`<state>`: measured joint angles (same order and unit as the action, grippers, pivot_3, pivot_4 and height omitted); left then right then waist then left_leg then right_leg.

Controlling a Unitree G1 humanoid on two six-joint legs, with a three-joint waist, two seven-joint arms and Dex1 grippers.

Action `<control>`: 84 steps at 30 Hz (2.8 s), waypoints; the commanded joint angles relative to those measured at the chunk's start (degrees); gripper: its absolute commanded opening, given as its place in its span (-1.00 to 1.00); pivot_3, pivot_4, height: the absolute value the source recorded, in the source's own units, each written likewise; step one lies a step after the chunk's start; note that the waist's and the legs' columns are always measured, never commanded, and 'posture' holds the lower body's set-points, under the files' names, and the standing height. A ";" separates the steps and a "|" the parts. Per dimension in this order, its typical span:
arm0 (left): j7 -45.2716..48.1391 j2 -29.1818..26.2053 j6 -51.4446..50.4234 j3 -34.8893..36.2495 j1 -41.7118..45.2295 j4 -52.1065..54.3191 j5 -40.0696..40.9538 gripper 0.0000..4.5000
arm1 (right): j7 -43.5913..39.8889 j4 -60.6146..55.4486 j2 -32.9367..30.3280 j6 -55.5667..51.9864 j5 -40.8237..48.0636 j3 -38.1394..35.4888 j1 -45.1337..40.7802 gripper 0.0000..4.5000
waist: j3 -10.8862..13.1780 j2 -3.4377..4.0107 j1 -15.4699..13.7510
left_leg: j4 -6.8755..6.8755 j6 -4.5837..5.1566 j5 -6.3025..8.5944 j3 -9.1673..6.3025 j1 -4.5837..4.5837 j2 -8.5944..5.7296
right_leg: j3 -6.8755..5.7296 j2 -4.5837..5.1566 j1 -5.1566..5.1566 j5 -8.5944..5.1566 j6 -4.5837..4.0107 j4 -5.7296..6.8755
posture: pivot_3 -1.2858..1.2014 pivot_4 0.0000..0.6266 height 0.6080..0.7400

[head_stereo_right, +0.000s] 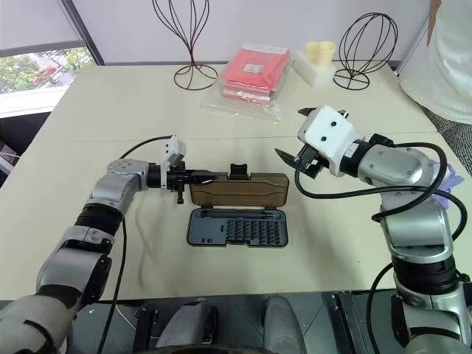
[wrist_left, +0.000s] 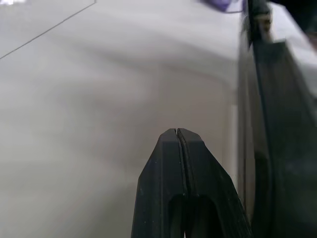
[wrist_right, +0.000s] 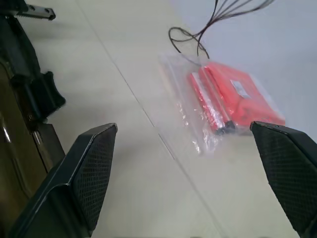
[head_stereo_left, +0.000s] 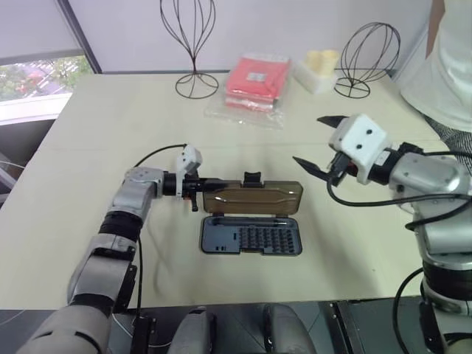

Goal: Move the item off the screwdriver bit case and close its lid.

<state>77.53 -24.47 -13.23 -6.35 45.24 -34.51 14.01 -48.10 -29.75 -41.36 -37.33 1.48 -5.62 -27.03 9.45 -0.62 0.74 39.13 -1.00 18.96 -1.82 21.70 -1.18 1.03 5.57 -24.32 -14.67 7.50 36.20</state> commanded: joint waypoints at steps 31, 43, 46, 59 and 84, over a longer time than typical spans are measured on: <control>5.95 -9.43 -13.31 -6.48 -12.17 30.56 8.48 -1.00 | 2.60 -11.07 0.40 -16.67 25.70 -4.99 8.68 0.98 | -0.11 0.11 -0.24 | 0.09 0.07 0.03 -0.23 -0.35 0.00 | 0.01 0.03 0.55 -0.01 -0.01 -0.07 | 0.03 -0.52 1.00; 6.14 -6.56 -15.91 -6.90 0.92 15.74 7.57 -1.00 | -0.93 -13.49 0.71 -17.28 34.85 10.74 13.66 -0.98 | -0.08 0.06 -0.06 | 0.05 0.09 0.04 -0.14 -0.26 -0.01 | 0.01 0.01 0.33 -0.01 -0.01 -0.04 | 0.03 -0.52 1.00; 5.77 -2.85 -11.20 -9.12 3.21 8.72 3.93 -1.00 | -0.51 -12.22 0.51 -15.17 31.75 16.90 14.20 -0.98 | -0.07 0.04 -0.22 | 0.07 0.08 0.04 -0.08 -0.21 -0.03 | 0.01 0.01 0.32 -0.01 -0.01 -0.08 | 0.03 -0.52 1.00; 3.32 7.99 6.07 -14.24 4.11 -7.30 -7.58 -1.00 | 10.09 -6.23 1.56 -8.24 15.07 27.48 16.54 -0.98 | -0.06 0.00 -0.11 | 0.07 0.08 0.04 -0.04 -0.18 -0.04 | 0.01 0.01 0.24 -0.01 -0.01 -0.05 | 0.03 -0.52 1.00; 6.11 9.18 7.68 -10.74 2.43 -6.36 -8.60 -1.00 | 11.35 -14.08 1.96 -11.72 12.95 21.21 19.15 -0.98 | -0.11 -0.02 -0.08 | 0.10 0.09 0.04 -0.09 -0.28 -0.04 | -0.01 0.01 0.39 -0.01 0.00 -0.04 | 0.03 -0.52 1.00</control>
<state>80.63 -15.23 -3.92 -16.98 48.89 -43.29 3.80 -36.02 -39.07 -38.72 -46.76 11.09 23.73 -7.01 9.34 -0.64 0.67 39.23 -0.92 19.00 -1.94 21.44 -1.22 1.04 5.58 -23.96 -14.67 7.49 36.15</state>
